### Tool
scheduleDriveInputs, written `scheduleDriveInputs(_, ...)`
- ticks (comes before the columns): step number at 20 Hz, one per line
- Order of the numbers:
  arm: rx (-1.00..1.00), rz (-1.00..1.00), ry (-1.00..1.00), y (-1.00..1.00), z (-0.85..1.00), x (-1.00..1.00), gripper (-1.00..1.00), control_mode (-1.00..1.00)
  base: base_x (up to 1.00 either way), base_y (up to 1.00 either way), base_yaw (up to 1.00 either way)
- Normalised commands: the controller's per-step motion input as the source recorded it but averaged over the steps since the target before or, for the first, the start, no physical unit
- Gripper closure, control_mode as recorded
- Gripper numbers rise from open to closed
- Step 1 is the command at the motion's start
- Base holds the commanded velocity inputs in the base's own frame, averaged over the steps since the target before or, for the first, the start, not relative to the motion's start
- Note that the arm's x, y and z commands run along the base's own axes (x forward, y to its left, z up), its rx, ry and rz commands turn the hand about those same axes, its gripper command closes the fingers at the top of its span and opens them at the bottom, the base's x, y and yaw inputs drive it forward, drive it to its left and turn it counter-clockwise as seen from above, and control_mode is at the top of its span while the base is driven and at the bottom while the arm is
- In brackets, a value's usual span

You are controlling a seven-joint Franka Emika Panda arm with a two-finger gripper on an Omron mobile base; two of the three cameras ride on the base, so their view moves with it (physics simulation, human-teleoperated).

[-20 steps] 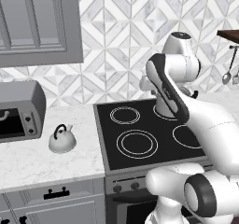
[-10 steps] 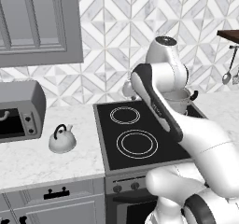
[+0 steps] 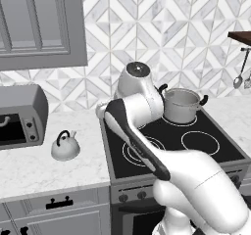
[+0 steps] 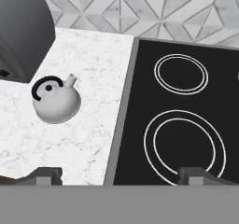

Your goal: Pick the kettle from the counter and place it on a stove burner. Then turn the burner on.

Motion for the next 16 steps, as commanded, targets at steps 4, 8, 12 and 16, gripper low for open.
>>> scheduleDriveInputs(4, 0.00, 0.00, -0.03, 1.00, -0.34, 0.00, -1.00, -1.00, 0.00, 0.00, 0.00)
scheduleDriveInputs(8, 0.00, 0.00, 0.00, 1.00, -0.31, 0.14, -1.00, -1.00, 0.00, 0.00, 0.00)
scheduleDriveInputs(12, 0.00, -0.02, 0.00, 1.00, -0.24, 0.33, -1.00, -1.00, 0.00, 0.00, 0.00)
scheduleDriveInputs(16, -0.13, -0.05, 0.04, 0.99, -0.27, 0.42, -1.00, -1.00, 0.00, 0.00, 0.00)
